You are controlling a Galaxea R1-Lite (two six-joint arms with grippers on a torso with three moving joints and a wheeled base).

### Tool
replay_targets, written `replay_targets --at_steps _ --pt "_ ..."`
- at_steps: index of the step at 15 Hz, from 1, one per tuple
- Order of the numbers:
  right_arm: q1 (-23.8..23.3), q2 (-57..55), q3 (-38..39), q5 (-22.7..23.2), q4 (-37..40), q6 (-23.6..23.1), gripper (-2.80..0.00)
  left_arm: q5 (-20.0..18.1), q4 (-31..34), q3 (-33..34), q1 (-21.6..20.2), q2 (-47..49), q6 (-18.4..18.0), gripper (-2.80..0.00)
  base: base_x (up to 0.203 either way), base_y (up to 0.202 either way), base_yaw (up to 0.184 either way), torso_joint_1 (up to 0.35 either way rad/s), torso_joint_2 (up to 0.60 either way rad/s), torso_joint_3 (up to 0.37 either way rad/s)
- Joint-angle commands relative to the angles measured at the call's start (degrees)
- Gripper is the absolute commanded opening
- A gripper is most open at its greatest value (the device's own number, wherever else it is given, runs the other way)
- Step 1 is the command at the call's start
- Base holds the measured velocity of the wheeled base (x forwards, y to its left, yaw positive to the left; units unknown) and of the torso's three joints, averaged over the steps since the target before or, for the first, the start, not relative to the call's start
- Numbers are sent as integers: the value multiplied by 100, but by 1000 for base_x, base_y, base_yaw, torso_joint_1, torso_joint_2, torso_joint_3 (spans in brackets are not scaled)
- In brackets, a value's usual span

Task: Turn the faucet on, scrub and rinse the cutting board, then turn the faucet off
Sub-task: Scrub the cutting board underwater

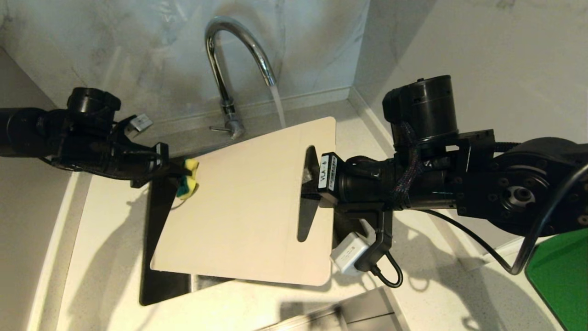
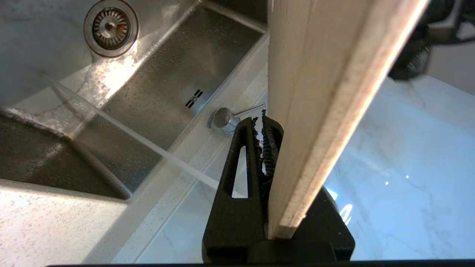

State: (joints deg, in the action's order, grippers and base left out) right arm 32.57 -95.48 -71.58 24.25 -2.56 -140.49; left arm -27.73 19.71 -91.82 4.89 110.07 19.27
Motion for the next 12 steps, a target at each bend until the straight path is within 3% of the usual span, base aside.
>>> replay_targets --at_steps 1,3,6,10,12 --pt "-5 10 -4 10 1 -75 -280 -215 5 88 -476 107 -23 -280 0 0 0 0 0 0" --pt "-5 3 -1 10 1 -75 -280 -466 -6 244 -705 123 -27 -280 0 0 0 0 0 0" --pt "-5 3 -5 10 1 -75 -280 -567 -11 358 -709 61 20 -280 0 0 0 0 0 0" --pt "-106 41 136 10 1 -75 -280 -626 -7 506 -980 -356 391 -280 0 0 0 0 0 0" --pt "-145 71 324 10 1 -67 -280 -991 -61 792 -1222 -749 516 -280 0 0 0 0 0 0"
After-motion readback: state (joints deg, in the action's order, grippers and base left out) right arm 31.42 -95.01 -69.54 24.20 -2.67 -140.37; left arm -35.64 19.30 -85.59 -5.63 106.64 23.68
